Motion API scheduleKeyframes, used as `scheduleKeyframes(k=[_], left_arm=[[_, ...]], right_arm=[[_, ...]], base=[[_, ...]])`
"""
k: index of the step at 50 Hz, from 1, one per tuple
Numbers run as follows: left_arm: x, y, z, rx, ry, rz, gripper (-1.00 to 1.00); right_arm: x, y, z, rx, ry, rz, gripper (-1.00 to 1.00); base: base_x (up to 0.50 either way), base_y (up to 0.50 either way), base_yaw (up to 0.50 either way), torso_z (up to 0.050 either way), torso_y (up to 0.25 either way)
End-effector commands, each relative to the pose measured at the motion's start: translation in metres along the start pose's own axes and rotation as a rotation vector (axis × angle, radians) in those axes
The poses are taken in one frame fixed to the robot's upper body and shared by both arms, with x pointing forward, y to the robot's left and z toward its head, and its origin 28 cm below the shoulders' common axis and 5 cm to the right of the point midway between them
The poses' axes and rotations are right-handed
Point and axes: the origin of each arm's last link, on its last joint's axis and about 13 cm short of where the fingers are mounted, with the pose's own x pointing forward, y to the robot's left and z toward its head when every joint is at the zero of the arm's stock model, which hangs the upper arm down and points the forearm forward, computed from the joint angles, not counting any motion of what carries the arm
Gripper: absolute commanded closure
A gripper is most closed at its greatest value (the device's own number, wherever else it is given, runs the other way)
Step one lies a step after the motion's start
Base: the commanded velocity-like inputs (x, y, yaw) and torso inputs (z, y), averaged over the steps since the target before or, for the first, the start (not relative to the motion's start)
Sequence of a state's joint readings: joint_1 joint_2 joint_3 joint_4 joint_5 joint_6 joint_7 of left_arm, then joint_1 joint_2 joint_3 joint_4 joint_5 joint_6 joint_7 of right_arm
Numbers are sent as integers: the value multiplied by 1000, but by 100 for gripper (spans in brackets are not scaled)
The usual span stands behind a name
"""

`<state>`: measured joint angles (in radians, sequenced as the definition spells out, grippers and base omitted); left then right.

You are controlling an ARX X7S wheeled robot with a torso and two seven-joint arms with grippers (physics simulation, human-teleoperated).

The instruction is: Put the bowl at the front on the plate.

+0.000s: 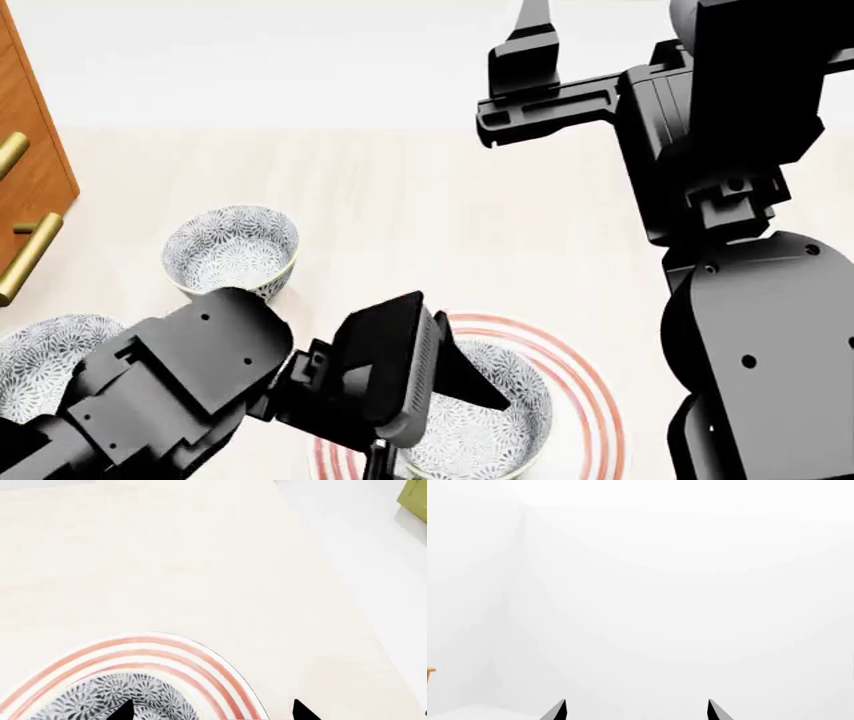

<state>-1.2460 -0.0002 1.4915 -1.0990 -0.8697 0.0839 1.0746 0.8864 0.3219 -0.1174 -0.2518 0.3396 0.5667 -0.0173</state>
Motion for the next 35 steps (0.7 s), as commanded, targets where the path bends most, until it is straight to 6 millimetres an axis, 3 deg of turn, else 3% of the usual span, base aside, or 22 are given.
scheduleKeyframes(k=[1, 9, 18, 26, 29, 31, 32, 35], left_arm=[[-6, 6, 19, -57, -134, -10, -100], [-18, 13, 32, -45, -239, 136, -100], [-39, 22, 39, 76, -336, 630, -100], [-50, 24, 28, 11, -240, 954, -100], [-53, 25, 29, -13, -296, 1015, -100], [-55, 25, 27, 16, -235, 1129, -100], [-56, 25, 29, -30, -311, 1118, -100], [-58, 26, 30, -35, -268, 1306, -100]], right_arm=[[1, -1, -1, -14, -1, -6, -100], [0, -2, 0, -28, -6, -9, -100], [0, -4, 2, -25, -16, -25, -100], [1, -3, 4, -10, -32, -30, -100], [1, -3, 3, -2, -35, -31, -100], [1, -3, 2, 0, -34, -33, -100], [1, -3, 2, 3, -33, -35, -100], [0, -4, 0, 6, -33, -43, -100]], base=[[0, 0, 0, 0, 0], [0, 0, 0, 0, 0], [0, 0, 0, 0, 0], [0, 0, 0, 0, 0], [0, 0, 0, 0, 0], [0, 0, 0, 0, 0], [0, 0, 0, 0, 0], [0, 0, 0, 0, 0]])
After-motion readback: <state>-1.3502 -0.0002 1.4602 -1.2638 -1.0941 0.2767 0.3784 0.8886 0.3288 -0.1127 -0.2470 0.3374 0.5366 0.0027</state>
